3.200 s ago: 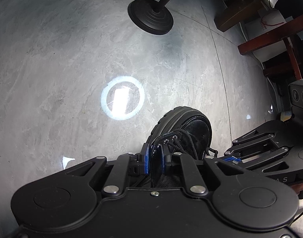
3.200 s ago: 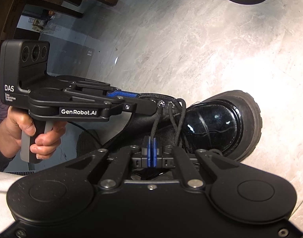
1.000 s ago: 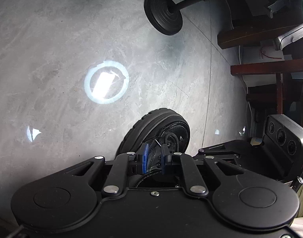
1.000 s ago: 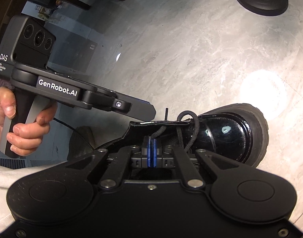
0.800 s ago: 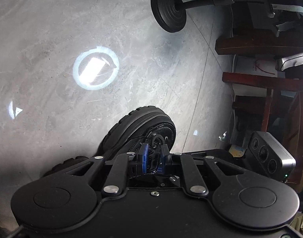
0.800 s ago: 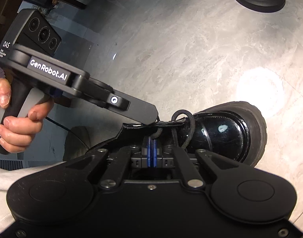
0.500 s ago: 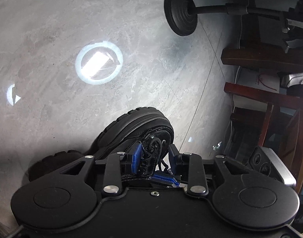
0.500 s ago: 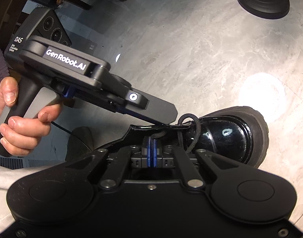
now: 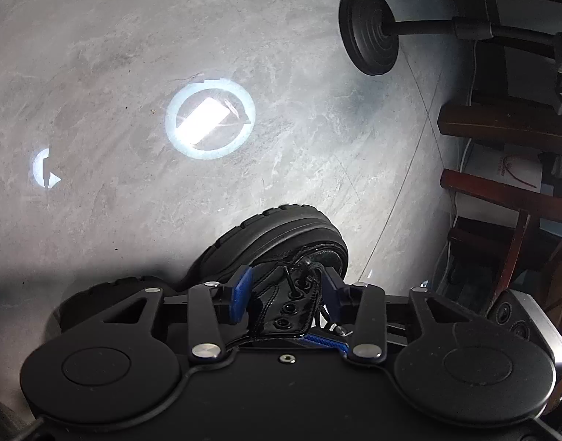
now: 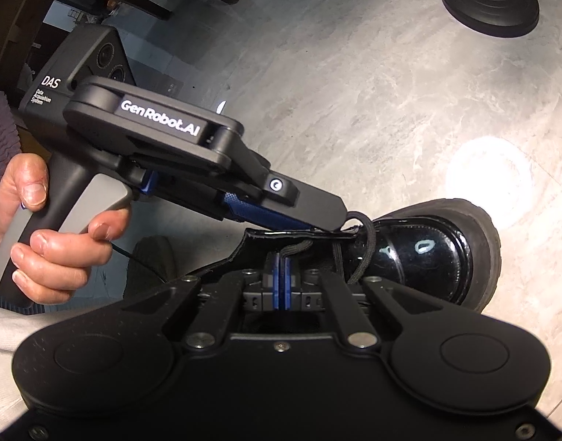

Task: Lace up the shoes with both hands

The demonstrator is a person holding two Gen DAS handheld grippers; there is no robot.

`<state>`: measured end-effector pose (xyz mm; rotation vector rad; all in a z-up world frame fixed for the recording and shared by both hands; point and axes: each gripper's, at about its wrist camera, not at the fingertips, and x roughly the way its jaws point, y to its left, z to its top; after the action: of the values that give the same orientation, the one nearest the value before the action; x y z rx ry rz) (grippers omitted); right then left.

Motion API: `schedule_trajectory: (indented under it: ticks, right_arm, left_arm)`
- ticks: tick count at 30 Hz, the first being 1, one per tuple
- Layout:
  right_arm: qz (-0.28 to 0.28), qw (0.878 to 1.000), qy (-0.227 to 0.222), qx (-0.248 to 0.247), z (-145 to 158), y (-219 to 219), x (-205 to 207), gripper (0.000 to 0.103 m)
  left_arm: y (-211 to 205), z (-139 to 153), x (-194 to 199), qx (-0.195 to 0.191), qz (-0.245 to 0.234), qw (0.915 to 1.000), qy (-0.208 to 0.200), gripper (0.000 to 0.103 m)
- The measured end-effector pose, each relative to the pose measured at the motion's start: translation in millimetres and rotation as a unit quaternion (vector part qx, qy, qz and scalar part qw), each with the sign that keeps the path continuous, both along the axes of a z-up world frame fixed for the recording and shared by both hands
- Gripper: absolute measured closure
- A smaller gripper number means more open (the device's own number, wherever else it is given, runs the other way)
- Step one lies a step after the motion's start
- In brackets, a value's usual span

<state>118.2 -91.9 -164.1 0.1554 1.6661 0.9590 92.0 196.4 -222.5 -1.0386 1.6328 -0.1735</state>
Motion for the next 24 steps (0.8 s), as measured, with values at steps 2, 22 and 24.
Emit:
schedule_trajectory:
  ticks: [2, 22, 24]
  right_arm:
    - [0.0, 1.0, 0.001, 0.0, -0.4, 0.0, -0.1, 0.099]
    - [-0.035, 0.999, -0.02, 0.01, 15.1, -21.6, 16.7, 0.075]
    - [-0.041, 0.998, -0.044, 0.022, 24.3, -25.7, 20.6, 0.068]
  left_arm:
    - [0.2, 3.2, -2.1, 0.003, 0.01, 0.9999, -0.013, 0.098]
    - [18.0, 31.3, 2.7, 0.05, 0.068, 0.9933, -0.08, 0.101]
    - [19.7, 40.0, 6.9, 0.056, 0.066, 0.9914, -0.097, 0.101]
